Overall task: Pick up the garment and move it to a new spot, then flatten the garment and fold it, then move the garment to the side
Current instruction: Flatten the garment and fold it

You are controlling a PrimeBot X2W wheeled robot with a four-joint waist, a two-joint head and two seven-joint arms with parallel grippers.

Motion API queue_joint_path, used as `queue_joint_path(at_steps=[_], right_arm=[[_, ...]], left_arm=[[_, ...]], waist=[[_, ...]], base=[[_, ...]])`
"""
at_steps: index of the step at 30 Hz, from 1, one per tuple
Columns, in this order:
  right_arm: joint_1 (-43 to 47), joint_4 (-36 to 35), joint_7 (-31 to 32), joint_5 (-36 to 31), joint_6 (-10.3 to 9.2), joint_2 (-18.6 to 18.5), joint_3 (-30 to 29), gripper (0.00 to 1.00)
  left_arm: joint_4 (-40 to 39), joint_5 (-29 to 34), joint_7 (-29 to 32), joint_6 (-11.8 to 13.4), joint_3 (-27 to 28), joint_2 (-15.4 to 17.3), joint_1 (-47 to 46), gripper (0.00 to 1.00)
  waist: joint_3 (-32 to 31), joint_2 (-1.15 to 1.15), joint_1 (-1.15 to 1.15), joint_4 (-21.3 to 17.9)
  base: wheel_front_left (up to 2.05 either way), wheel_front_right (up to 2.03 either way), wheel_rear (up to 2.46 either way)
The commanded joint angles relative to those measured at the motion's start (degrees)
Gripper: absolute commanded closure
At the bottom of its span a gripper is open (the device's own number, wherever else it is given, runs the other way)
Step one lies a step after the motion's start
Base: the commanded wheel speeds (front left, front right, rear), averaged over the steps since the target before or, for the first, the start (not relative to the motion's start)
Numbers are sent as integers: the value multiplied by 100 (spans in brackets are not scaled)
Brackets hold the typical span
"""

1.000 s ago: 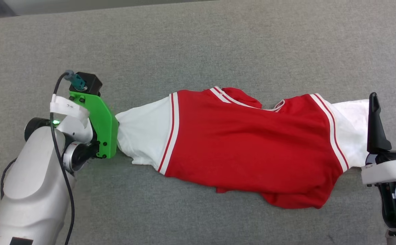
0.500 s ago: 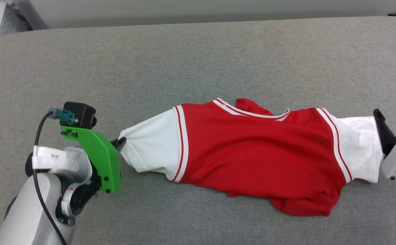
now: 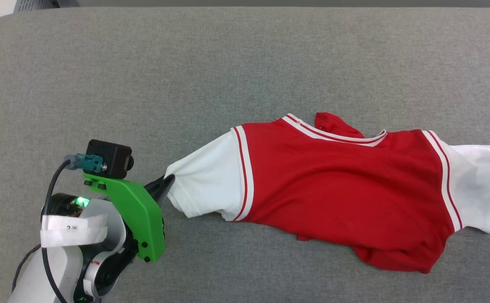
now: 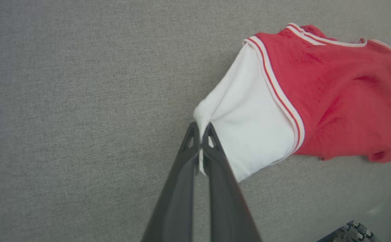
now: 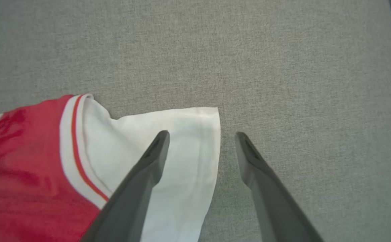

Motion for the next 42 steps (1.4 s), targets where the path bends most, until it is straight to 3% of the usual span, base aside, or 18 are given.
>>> queue_joint_path(at_steps=[1, 11, 20, 21, 22, 23, 33, 42], right_arm=[[-145, 102, 37, -71, -4, -51, -12, 0], [-501, 875, -86, -301, -4, -23, -32, 0], [-281, 1346, -300, -143, -4, -115, 653, 0], [-257, 1387, -317, -118, -4, -121, 711, 30], [-235, 1419, -356, -83, -4, -145, 796, 68], [-228, 1435, -414, -40, -4, -162, 840, 100], [-198, 1248, -1593, 260, -4, -499, 1085, 100], [-126, 520, -2331, 524, -4, -783, 1178, 100]], left_arm=[[-45, 35, -2, 34, 3, 14, 26, 100], [-105, 66, -75, 7, -64, -26, -130, 100], [-7, 77, -92, 8, -114, -38, -203, 100], [4, 80, -96, 11, -114, -37, -205, 100], [20, 82, -101, 15, -116, -37, -206, 100], [32, 84, -105, 18, -118, -37, -205, 100], [375, 83, -504, 7, 51, -45, -187, 100], [516, 247, -1086, -8, 232, -13, -216, 100]], waist=[[183, 0, -1, 120], [498, 0, -1, 285], [528, 0, -1, 331], [516, 0, -1, 329], [495, 0, -1, 327], [476, 0, -1, 322], [27, 0, -1, 215], [-618, 0, -1, 43]], base=[[0, 0, 0], [0, 0, 0], [0, 0, 0], [0, 0, 0], [0, 0, 0], [0, 0, 0], [0, 0, 0], [0, 0, 0]])
